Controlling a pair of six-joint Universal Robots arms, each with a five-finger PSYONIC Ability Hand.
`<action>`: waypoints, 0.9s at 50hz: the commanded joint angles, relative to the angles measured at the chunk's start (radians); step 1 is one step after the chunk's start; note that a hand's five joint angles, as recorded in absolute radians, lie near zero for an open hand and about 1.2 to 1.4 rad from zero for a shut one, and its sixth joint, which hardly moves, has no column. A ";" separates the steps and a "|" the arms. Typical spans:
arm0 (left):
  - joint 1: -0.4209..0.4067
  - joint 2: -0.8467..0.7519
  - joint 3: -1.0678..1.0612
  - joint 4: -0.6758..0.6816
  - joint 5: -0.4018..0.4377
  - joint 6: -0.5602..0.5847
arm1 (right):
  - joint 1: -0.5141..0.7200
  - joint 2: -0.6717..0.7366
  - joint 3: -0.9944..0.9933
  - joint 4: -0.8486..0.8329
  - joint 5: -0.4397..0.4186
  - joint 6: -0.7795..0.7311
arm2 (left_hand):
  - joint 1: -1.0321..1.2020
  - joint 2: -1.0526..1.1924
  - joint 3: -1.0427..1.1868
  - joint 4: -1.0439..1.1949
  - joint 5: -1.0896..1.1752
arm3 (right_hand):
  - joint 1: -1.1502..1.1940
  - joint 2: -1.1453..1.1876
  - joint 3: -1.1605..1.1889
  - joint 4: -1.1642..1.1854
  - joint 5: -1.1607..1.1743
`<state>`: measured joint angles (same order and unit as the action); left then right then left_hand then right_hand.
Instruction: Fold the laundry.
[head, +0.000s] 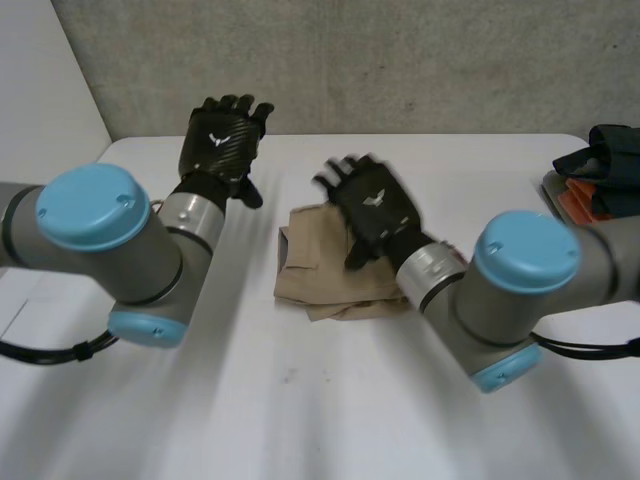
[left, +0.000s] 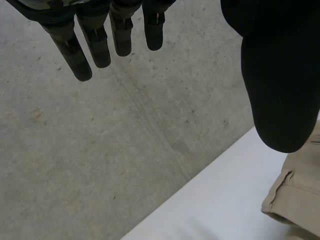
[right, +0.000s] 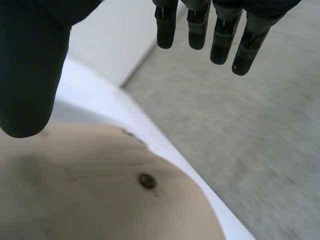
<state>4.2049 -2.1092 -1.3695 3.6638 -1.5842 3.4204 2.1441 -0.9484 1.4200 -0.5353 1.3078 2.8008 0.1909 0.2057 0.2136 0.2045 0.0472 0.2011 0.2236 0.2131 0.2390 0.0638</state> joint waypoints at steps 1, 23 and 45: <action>-0.060 -0.116 0.228 -0.117 0.013 -0.039 | -0.098 -0.161 0.016 0.156 0.146 0.327 | -0.004 -0.019 -0.026 -0.017 -0.035 | -0.027 -0.049 -0.039 -0.064 -0.064; -0.118 -0.494 0.648 -0.626 0.043 -0.079 | -0.165 0.283 -0.495 0.699 0.062 0.250 | 0.052 0.037 0.029 0.038 0.021 | -0.027 -0.049 -0.039 -0.064 -0.064; -0.131 -0.175 0.494 -0.582 0.058 -0.053 | -0.176 -0.045 -0.241 0.525 0.122 0.144 | 0.002 -0.013 -0.021 -0.012 -0.029 | -0.027 -0.049 -0.039 -0.064 -0.064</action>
<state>4.0803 -2.4522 -0.7492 2.9957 -1.5702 3.4367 1.9656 -0.8299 0.9948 0.1435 1.4287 2.9586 0.1910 0.2057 0.2136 0.2045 0.0471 0.1858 0.2236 0.2131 0.2390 0.0580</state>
